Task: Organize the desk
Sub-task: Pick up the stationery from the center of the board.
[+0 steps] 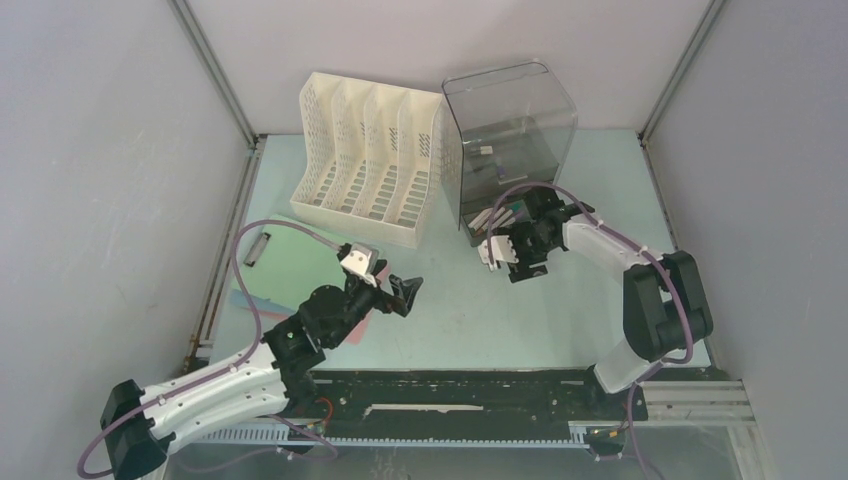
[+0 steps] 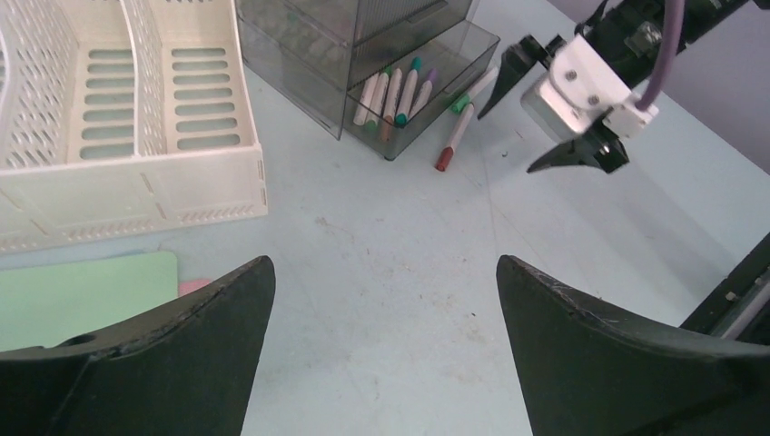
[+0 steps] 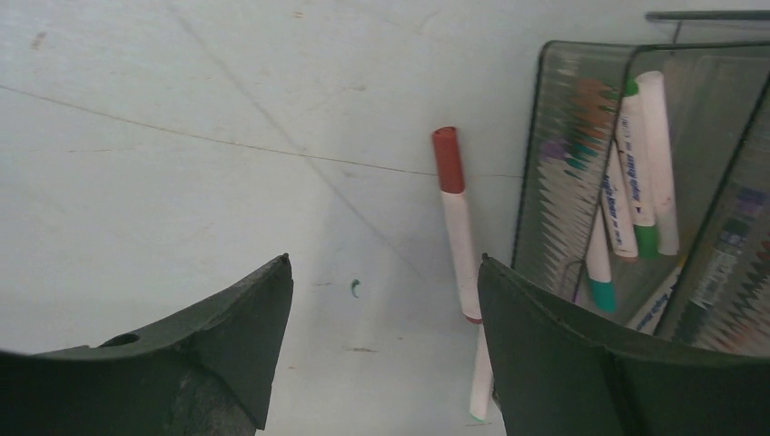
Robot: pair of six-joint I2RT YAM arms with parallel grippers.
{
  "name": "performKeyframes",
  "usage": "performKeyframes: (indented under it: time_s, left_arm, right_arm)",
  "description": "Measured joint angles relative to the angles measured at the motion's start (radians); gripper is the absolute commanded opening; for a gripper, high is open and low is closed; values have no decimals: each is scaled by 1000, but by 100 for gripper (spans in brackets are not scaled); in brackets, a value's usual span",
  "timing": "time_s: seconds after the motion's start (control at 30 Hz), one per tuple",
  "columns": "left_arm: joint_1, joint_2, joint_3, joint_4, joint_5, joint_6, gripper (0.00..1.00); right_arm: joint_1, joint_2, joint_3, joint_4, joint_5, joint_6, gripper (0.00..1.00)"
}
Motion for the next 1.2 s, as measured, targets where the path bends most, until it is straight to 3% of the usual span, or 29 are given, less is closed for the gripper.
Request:
performKeyframes:
  time_s: [0.1, 0.53, 0.8, 1.2]
  left_arm:
    - [0, -19, -39, 13, 12, -19, 100]
    - [0, -58, -50, 37, 58, -41, 100]
    - [0, -19, -55, 57, 73, -59, 100]
    - [0, 54, -55, 103, 95, -77, 100]
  right_arm:
    - [0, 32, 31, 16, 16, 16, 72]
    - [3, 147, 104, 30, 94, 69, 58]
    - [17, 212, 168, 37, 120, 101, 41]
    - [31, 279, 206, 22, 158, 148, 36]
